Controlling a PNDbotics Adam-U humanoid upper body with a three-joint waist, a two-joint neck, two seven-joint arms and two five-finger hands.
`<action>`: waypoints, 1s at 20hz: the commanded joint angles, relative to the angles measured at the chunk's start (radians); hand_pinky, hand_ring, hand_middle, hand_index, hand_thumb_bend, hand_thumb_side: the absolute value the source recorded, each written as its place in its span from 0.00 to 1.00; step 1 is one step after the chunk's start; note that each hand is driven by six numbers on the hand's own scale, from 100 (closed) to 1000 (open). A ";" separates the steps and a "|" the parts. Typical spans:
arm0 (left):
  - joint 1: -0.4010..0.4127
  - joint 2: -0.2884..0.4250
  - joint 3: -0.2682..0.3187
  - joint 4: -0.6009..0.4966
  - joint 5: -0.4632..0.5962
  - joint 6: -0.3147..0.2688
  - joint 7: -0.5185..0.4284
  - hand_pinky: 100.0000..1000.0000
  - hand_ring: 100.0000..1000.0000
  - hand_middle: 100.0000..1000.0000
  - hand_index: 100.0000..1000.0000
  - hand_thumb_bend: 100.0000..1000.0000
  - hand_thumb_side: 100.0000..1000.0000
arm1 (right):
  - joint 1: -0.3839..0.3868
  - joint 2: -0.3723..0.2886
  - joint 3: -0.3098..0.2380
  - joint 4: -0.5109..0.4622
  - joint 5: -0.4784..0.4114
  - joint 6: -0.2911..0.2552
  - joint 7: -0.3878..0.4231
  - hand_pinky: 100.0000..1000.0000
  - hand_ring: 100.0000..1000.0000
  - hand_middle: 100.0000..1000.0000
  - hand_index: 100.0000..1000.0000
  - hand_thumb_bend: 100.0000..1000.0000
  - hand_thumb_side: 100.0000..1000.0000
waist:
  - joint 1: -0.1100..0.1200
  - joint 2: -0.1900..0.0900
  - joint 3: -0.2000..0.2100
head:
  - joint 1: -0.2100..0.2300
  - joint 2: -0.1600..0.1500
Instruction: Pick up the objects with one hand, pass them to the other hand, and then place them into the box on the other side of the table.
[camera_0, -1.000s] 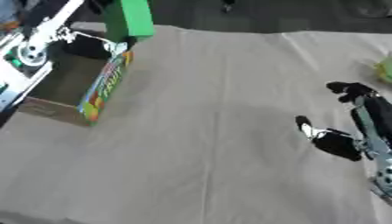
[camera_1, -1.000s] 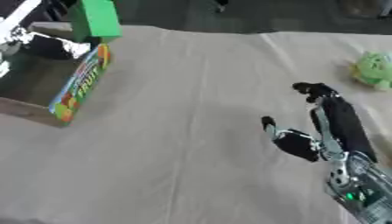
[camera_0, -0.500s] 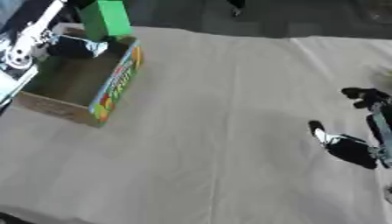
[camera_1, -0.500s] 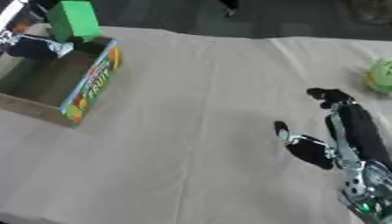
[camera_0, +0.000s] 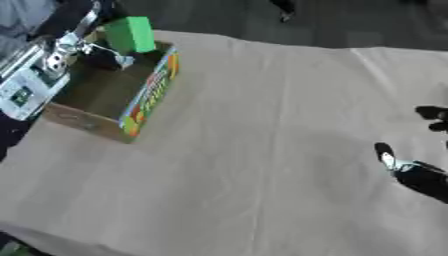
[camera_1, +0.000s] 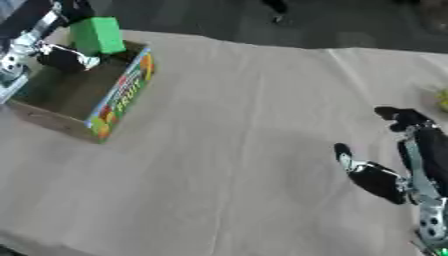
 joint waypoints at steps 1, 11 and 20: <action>-0.029 0.007 0.022 0.029 -0.044 0.000 -0.021 0.65 0.62 0.48 0.43 0.45 0.00 | -0.012 -0.018 -0.020 -0.016 -0.004 0.081 -0.084 0.82 0.74 0.74 0.81 0.38 0.24 | 0.001 -0.023 -0.001 | 0.001 -0.014; -0.030 -0.005 0.046 0.084 -0.123 0.040 -0.025 0.66 0.63 0.48 0.44 0.45 0.00 | -0.016 -0.015 -0.033 -0.016 -0.004 0.083 -0.093 0.82 0.74 0.74 0.81 0.37 0.23 | 0.002 -0.023 -0.003 | 0.003 -0.006; -0.027 -0.007 0.061 0.136 -0.176 0.038 -0.086 0.80 0.78 0.71 0.80 0.71 0.26 | -0.009 -0.013 -0.035 -0.016 -0.001 0.085 -0.099 0.82 0.74 0.73 0.81 0.36 0.23 | 0.001 -0.023 -0.003 | 0.004 -0.005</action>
